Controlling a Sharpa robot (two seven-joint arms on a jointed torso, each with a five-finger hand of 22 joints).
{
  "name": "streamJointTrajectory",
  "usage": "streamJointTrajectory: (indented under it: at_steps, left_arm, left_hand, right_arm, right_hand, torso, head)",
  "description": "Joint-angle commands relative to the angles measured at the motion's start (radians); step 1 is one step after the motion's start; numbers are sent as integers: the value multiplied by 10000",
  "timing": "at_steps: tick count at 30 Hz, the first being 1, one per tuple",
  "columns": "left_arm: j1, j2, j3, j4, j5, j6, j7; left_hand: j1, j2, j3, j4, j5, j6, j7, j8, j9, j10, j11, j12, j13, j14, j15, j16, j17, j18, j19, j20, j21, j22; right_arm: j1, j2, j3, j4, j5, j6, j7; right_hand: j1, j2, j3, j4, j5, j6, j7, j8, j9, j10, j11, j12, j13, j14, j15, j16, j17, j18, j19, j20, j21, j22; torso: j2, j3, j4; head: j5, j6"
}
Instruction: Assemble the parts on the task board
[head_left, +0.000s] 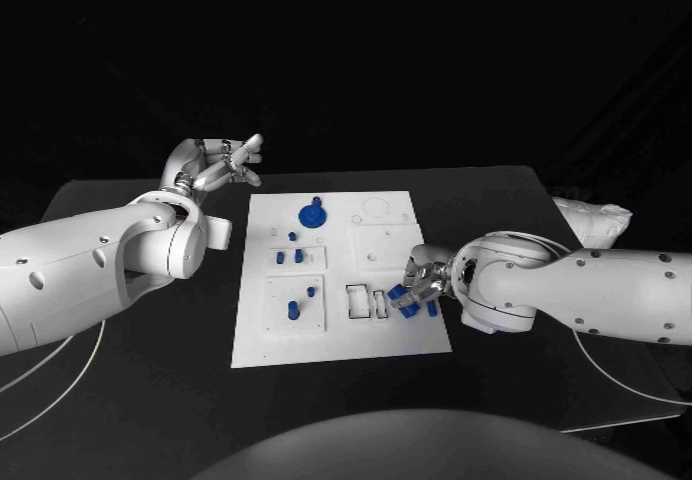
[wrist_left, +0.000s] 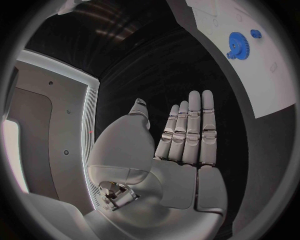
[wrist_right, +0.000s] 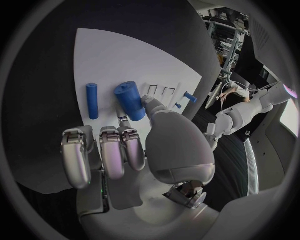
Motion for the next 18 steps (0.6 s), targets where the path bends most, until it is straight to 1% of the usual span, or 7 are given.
streamJointTrajectory:
  at_steps: [1, 4, 8, 11, 15, 18]
  left_arm:
    - [8, 1, 8, 29, 24, 123, 66]
    - [9, 4, 8, 31, 24, 120, 62]
    - [9, 14, 8, 34, 24, 122, 60]
    - [9, 19, 8, 37, 24, 122, 56]
    - [9, 24, 8, 40, 24, 116, 50]
    - [10, 29, 8, 41, 24, 116, 46]
  left_hand:
    - [25, 89, -58, 20, 66, -66, 20, -53, 14, -61, 17, 27, -8, 41, -14, -21, -10, 115, 85, 15, -36, -10]
    - [25, 89, -58, 20, 66, -66, 20, -53, 14, -61, 17, 27, -8, 41, -14, -21, -10, 115, 85, 15, -36, -10]
    - [25, 89, -58, 20, 66, -66, 20, -53, 14, -61, 17, 27, -8, 41, -14, -21, -10, 115, 85, 15, -36, -10]
    - [25, 89, -58, 20, 66, -66, 20, -53, 14, -61, 17, 27, -8, 41, -14, -21, -10, 115, 85, 15, -36, -10]
    - [25, 89, -58, 20, 66, -66, 20, -53, 14, -61, 17, 27, -8, 41, -14, -21, -10, 115, 85, 15, -36, -10]
    - [25, 89, -58, 20, 66, -66, 20, -53, 14, -61, 17, 27, -8, 41, -14, -21, -10, 115, 85, 15, -36, -10]
  right_arm:
    - [-3, -110, -64, 94, 1075, -657, 726]
    - [184, -248, -61, 195, 1614, -793, 1019]
    - [483, -460, -57, 315, 2417, -933, 1353]
    - [679, -593, -55, 337, 3037, -983, 1638]
    - [799, -678, -53, 307, 3700, -974, 1825]
    - [838, -701, -53, 267, 4282, -854, 1862]
  right_hand:
    - [418, 295, 789, -751, 57, 660, -490, -35, -291, 1047, -85, 39, 2635, 1040, -47, 41, 2627, -65, 1047, -2, 54, 2629]
    - [414, 284, 808, -761, 39, 700, -494, -79, -335, 1047, -89, 39, 2635, 1040, -56, 41, 2627, -65, 1047, -10, 54, 2629]
    - [424, 272, 835, -783, 16, 743, -494, -140, -397, 1047, -91, 39, 2635, 1040, -62, 41, 2627, -65, 1047, -19, 54, 2629]
    - [441, 265, 856, -805, 7, 786, -499, -174, -434, 1047, -94, 39, 2635, 1040, -64, 41, 2627, -65, 1047, -23, 54, 2629]
    - [448, 260, 865, -817, -4, 804, -496, -205, -464, 1047, -94, 39, 2635, 1040, -65, 41, 2627, -65, 1047, -26, 54, 2629]
    - [441, 248, 861, -816, -15, 811, -491, -223, -481, 1047, -92, 39, 2635, 1040, -64, 41, 2627, -65, 1047, -27, 54, 2629]
  torso:
    - [-1, -1, -10]
    - [-2, -11, 3]
    - [9, -3, 11]
    - [6, -3, -3]
    - [2, -12, -3]
    - [3, -6, -3]
  head:
    - [54, 1]
    - [40, 1]
    - [65, 1]
    - [89, 1]
    - [91, 1]
    - [106, 1]
